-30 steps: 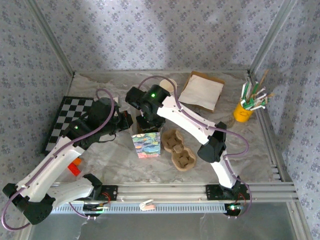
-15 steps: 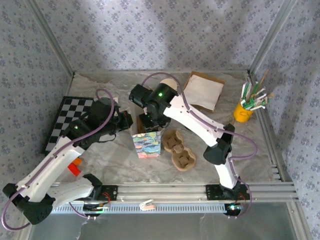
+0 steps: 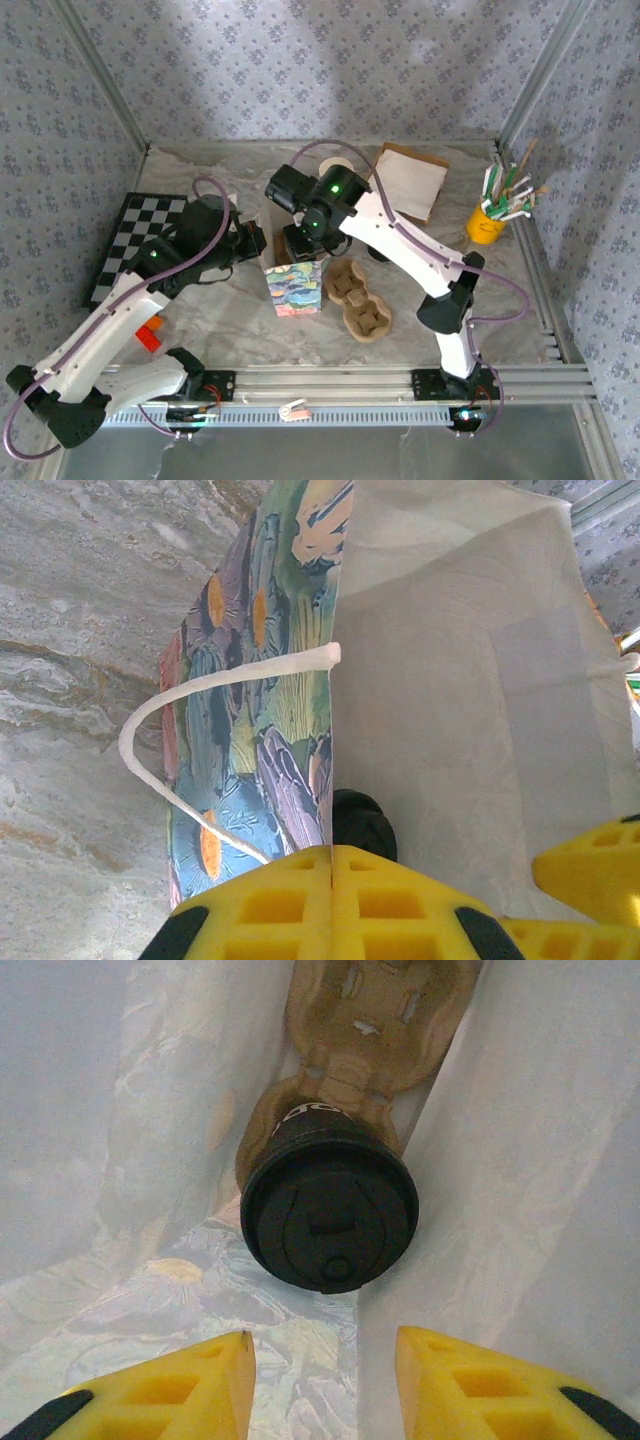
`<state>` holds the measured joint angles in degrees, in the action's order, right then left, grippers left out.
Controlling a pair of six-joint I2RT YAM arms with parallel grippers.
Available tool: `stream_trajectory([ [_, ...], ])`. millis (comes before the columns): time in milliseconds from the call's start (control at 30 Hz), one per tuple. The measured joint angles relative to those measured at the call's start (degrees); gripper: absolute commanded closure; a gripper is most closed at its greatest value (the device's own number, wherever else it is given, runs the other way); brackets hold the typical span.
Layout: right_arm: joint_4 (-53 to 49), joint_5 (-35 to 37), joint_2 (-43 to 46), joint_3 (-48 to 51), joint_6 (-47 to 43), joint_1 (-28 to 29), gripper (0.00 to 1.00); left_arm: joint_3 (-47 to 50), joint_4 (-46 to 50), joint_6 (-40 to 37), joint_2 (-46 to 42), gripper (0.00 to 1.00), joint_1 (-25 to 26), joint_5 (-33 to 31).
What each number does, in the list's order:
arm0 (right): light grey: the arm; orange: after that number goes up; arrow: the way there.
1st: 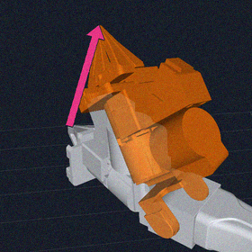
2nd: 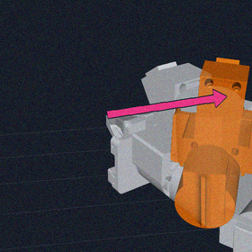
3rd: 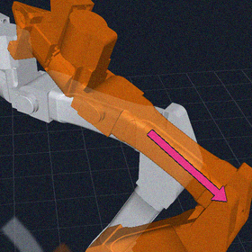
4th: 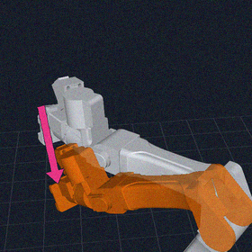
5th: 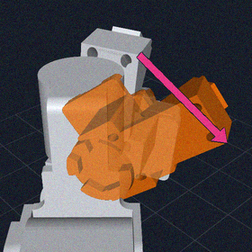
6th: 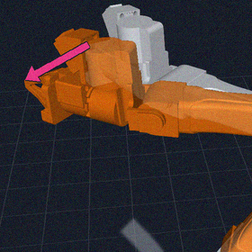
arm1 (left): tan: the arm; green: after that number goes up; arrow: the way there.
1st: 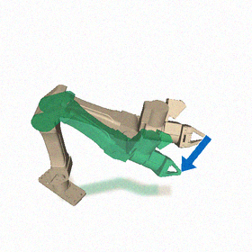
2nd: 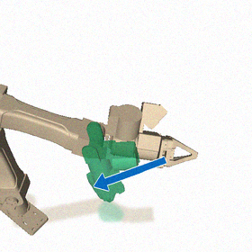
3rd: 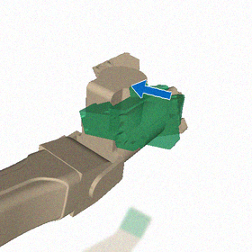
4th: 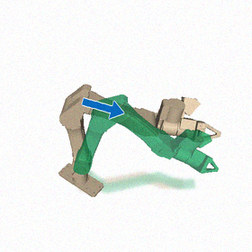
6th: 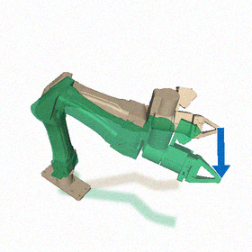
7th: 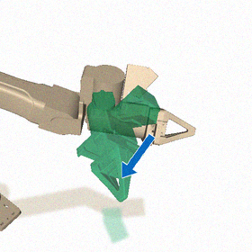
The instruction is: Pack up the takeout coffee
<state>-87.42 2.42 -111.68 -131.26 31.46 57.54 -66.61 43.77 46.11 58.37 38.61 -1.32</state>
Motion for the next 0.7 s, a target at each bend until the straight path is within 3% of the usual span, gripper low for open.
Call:
stream_trajectory([
  [167,0.0,0.3,2.0,0.0,0.0,0.0,0.57,0.0,-0.2,0.0,0.2,0.9,0.0,0.0],
  [533,0.7,1.4,7.2,0.0,0.0,-0.2,0.54,-1.6,2.5,-1.4,0.3,0.58,-0.5,-1.1],
  [700,1.4,1.5,9.6,0.2,-0.3,-0.7,0.52,-3.2,3.9,-2.2,0.2,0.5,-1.2,-1.3],
])
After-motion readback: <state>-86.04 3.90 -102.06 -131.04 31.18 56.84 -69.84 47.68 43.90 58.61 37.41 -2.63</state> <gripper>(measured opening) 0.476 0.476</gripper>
